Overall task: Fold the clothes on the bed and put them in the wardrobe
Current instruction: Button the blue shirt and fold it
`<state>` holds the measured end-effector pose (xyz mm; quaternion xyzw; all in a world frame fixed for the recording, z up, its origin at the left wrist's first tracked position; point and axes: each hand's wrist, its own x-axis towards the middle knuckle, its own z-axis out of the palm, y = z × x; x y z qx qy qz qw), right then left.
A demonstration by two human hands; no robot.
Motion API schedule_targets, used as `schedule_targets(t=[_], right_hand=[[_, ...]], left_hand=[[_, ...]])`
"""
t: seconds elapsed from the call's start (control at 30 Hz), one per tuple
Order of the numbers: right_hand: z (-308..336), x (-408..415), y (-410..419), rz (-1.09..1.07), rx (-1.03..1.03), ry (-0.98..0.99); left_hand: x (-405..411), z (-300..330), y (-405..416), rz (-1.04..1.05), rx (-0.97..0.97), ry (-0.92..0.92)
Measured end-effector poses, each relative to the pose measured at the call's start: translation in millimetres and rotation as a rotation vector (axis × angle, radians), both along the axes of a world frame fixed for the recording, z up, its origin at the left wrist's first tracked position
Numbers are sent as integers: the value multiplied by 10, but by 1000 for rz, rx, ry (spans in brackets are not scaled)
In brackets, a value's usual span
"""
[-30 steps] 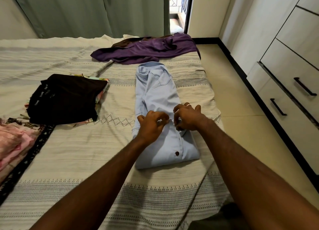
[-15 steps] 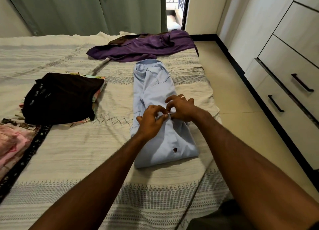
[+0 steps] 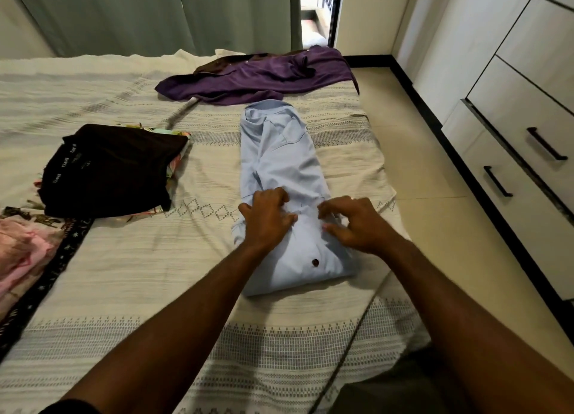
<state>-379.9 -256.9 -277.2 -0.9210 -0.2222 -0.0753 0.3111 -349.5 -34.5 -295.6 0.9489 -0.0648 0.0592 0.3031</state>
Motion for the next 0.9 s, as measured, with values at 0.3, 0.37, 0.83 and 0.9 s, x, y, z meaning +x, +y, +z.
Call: schedule_targets(t=[0.3,0.37,0.83,0.9], right_hand=[[-424,-711,-380,161,-500,7],[-435,-745,-343,148,-526,-6],[-450,-890,-148,126,-592,103],[-333,-945,-136,152,-584,167]], left_hand=[[-1278,-229,766,-364,159,-345],[-1369,-346,928,-437,273,-257],[-1164,-116,979,-473,457,41],[-1181,60,995,-524,469,138]])
